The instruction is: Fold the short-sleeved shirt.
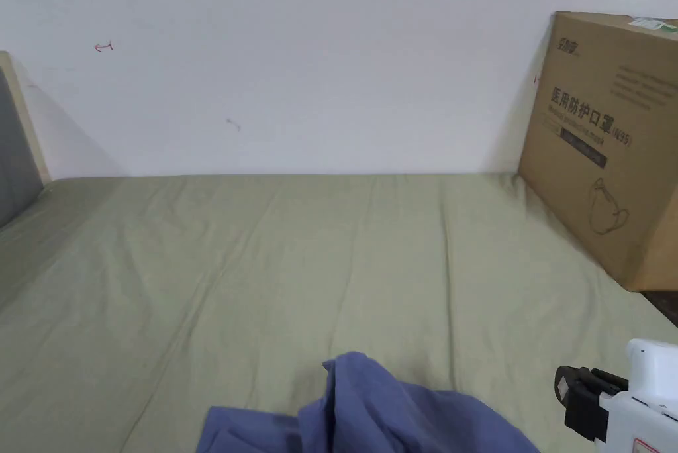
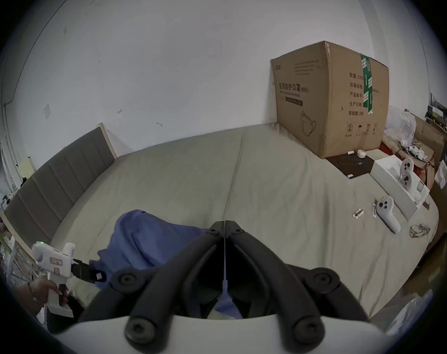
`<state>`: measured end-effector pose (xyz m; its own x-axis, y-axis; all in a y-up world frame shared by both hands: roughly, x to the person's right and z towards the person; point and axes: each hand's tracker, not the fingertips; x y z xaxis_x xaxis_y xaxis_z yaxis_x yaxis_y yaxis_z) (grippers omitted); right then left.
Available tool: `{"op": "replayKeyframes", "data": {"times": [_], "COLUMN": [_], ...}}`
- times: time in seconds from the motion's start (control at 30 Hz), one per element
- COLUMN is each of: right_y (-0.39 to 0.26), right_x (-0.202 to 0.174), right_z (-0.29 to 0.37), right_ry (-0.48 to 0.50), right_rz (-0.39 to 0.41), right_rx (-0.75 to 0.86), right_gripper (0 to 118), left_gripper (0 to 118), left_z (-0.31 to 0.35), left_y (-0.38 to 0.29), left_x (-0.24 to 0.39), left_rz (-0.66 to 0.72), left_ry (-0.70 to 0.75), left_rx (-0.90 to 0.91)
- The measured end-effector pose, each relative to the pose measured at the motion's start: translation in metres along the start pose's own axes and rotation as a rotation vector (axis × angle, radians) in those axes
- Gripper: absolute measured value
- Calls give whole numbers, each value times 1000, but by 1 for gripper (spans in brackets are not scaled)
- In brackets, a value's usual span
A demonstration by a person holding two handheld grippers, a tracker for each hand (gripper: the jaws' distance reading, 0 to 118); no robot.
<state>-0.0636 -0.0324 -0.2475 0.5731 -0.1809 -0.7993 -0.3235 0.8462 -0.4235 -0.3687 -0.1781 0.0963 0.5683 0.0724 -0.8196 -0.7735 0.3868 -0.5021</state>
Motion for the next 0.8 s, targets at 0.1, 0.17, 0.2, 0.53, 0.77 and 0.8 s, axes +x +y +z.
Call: {"op": "replayKeyframes", "data": {"times": [0.1, 0.17, 0.2, 0.53, 0.77, 0.8], "right_y": [-4, -9, -12, -77, -77, -73], "right_x": [15, 30, 38, 94, 82, 79], "right_z": [-14, -26, -33, -121, -119, -111], "right_ry": [-9, 23, 40, -111, -40, -56], "right_rz": [20, -1, -33, -15, 99, 128], "right_rx": [-86, -167, -218, -793, -769, -736], "right_gripper": [0, 0, 3, 114, 4, 3], "left_gripper": [5, 5, 5, 5, 5, 5], "left_z": [17, 26, 34, 105, 116, 117], "left_y": [-7, -5, -7, -13, -7, -7], "left_x": [0, -13, -21, -27, -14, -13], "left_rz": [-37, 42, 104, 198, 148, 148], "left_ry": [-21, -126, -191, -287, -278, -280], "left_rx": [57, 55, 70, 214, 236, 239]}}
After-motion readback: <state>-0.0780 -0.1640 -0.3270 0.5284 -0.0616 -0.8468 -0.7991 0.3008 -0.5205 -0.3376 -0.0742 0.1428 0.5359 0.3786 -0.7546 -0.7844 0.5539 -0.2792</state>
